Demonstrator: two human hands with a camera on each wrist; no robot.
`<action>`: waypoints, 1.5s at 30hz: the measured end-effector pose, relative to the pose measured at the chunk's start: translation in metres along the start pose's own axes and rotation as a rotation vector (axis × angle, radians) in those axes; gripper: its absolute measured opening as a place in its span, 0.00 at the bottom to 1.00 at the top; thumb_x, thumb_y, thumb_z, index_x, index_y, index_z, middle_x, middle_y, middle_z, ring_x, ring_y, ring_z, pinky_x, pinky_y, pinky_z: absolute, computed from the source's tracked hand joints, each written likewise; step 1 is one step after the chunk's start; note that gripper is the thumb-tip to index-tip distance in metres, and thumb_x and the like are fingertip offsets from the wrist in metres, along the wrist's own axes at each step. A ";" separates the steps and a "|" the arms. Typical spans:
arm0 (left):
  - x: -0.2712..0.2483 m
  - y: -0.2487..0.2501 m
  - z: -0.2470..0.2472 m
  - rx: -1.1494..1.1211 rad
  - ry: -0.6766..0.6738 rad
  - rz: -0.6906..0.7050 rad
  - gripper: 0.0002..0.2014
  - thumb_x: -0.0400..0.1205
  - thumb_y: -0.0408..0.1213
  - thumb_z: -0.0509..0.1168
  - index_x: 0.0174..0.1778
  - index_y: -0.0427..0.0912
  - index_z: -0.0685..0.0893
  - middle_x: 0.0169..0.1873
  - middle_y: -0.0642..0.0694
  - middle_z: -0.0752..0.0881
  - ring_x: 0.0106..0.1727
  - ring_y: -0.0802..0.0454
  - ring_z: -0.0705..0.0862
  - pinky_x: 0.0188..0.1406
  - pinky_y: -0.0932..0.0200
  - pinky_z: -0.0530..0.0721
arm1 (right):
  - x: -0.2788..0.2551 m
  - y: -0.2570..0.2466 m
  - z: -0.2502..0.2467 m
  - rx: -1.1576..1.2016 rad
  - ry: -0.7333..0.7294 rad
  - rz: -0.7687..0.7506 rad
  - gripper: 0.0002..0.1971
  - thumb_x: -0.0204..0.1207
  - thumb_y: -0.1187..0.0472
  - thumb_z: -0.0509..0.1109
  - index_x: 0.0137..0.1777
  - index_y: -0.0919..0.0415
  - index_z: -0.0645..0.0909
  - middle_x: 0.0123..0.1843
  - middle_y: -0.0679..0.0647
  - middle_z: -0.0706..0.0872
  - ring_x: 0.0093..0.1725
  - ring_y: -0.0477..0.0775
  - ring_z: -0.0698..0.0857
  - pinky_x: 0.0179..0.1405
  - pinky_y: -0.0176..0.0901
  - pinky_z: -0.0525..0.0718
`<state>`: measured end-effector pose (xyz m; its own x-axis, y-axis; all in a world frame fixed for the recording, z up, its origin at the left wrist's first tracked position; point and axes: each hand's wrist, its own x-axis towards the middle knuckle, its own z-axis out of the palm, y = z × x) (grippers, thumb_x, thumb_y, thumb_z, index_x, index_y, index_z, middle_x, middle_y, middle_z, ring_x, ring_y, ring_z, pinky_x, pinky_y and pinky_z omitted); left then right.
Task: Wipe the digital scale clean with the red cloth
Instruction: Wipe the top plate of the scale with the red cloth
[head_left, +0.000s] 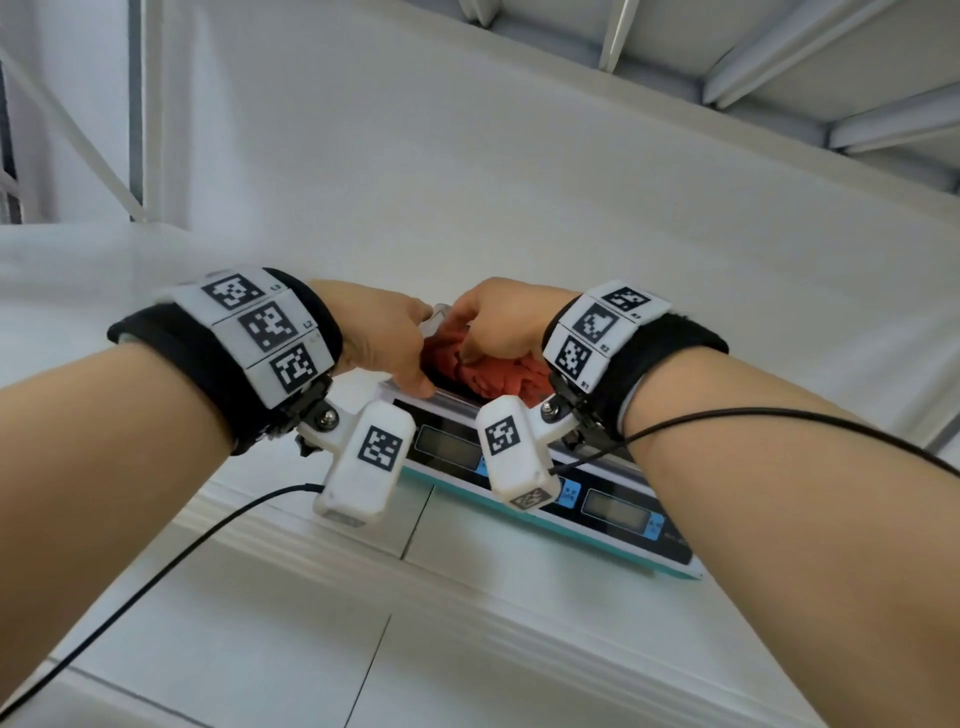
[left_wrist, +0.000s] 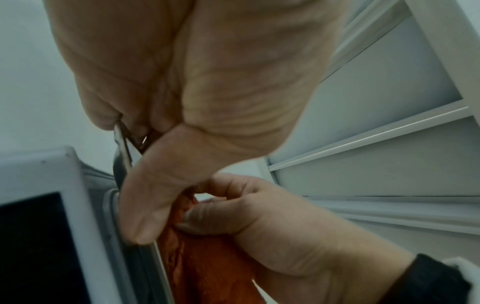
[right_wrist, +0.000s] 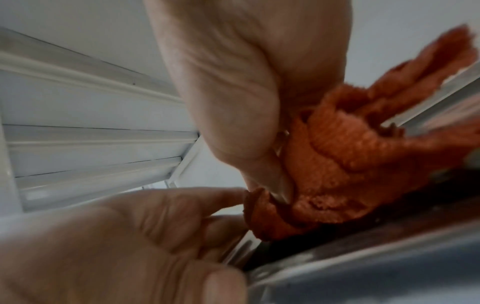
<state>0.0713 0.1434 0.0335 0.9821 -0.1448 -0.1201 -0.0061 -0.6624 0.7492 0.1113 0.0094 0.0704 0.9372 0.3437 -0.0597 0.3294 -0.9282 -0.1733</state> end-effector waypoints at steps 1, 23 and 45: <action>0.001 -0.001 0.000 0.008 -0.006 0.013 0.39 0.71 0.23 0.75 0.79 0.40 0.68 0.70 0.43 0.79 0.73 0.42 0.74 0.77 0.48 0.67 | 0.002 -0.003 0.002 -0.021 -0.009 -0.030 0.16 0.79 0.63 0.70 0.64 0.48 0.85 0.51 0.48 0.88 0.45 0.49 0.86 0.43 0.43 0.87; 0.011 0.009 0.004 0.208 0.005 0.017 0.40 0.71 0.30 0.77 0.78 0.42 0.66 0.64 0.42 0.83 0.66 0.41 0.79 0.72 0.42 0.74 | -0.012 0.028 -0.012 -0.101 -0.187 -0.190 0.20 0.77 0.73 0.69 0.58 0.49 0.89 0.41 0.34 0.86 0.37 0.33 0.82 0.28 0.19 0.77; 0.026 0.042 0.042 0.276 -0.058 0.136 0.39 0.65 0.37 0.80 0.72 0.48 0.72 0.59 0.46 0.85 0.61 0.43 0.82 0.67 0.40 0.78 | -0.035 0.098 -0.019 0.056 -0.128 -0.080 0.20 0.75 0.74 0.68 0.45 0.45 0.90 0.45 0.44 0.92 0.48 0.48 0.90 0.56 0.53 0.89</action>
<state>0.0882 0.0809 0.0346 0.9565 -0.2822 -0.0742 -0.1951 -0.8076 0.5565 0.1131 -0.0964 0.0737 0.8850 0.4345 -0.1676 0.3917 -0.8891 -0.2367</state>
